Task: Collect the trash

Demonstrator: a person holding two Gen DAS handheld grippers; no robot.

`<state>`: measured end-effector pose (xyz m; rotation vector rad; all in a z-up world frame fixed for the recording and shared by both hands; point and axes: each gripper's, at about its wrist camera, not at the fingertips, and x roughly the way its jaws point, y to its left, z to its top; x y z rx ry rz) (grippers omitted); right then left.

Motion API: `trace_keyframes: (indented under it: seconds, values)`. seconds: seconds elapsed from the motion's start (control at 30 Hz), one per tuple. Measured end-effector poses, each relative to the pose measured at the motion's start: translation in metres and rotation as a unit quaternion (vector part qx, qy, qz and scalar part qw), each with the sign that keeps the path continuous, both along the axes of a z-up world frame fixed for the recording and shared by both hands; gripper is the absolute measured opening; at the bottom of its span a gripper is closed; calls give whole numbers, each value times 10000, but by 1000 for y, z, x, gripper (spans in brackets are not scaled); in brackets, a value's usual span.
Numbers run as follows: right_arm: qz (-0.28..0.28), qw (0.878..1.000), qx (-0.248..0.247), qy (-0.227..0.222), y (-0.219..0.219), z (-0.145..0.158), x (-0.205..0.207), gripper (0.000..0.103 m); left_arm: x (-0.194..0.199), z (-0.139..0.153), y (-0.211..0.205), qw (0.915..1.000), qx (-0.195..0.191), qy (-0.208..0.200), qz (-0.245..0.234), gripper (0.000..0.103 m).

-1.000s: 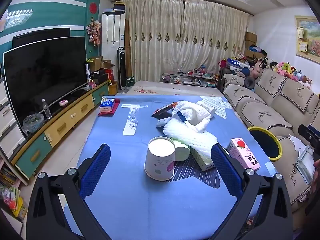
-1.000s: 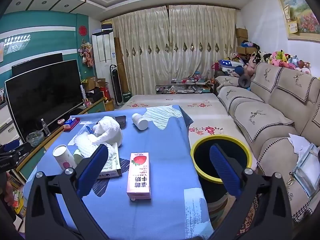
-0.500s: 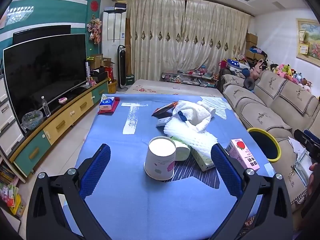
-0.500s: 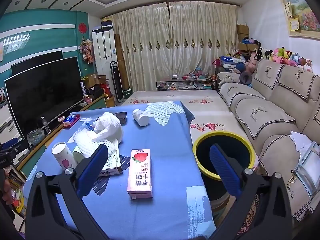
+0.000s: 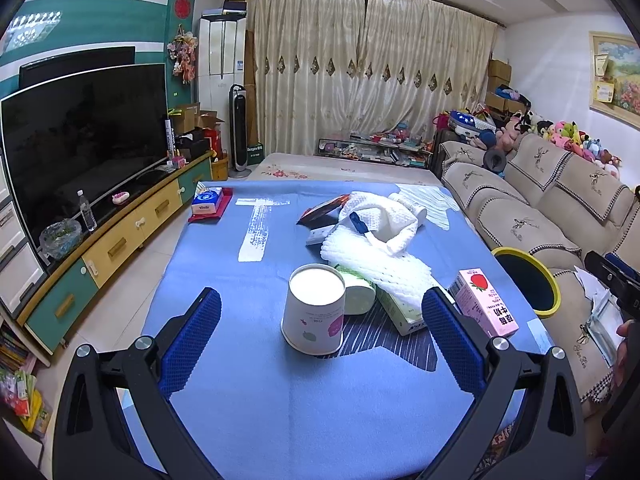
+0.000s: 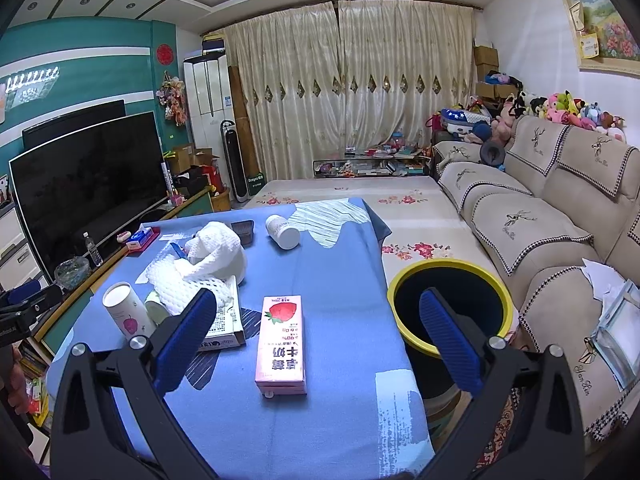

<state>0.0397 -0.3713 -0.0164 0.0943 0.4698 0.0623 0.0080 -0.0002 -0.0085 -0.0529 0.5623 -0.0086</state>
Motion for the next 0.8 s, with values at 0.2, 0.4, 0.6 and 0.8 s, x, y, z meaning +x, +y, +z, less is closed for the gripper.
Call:
trace_keyframes:
  seconds: [0.2,0.4,0.6,0.8]
  values:
    - [10,10000,16,19,-1,-2,1,97,3,-6,-4,10000,5,43,-41,99]
    - [7,10000,11,18,0,-2,1,97,4,-7,-4,10000,-1,68,-42,99]
    - [7,10000,15,26,0,-2,1,97,7,-10,-5,9999,9,109,-60,99]
    - [14,10000,17,38,1,-5,1,97,6,-9,-5,9999,7,109,-62,99]
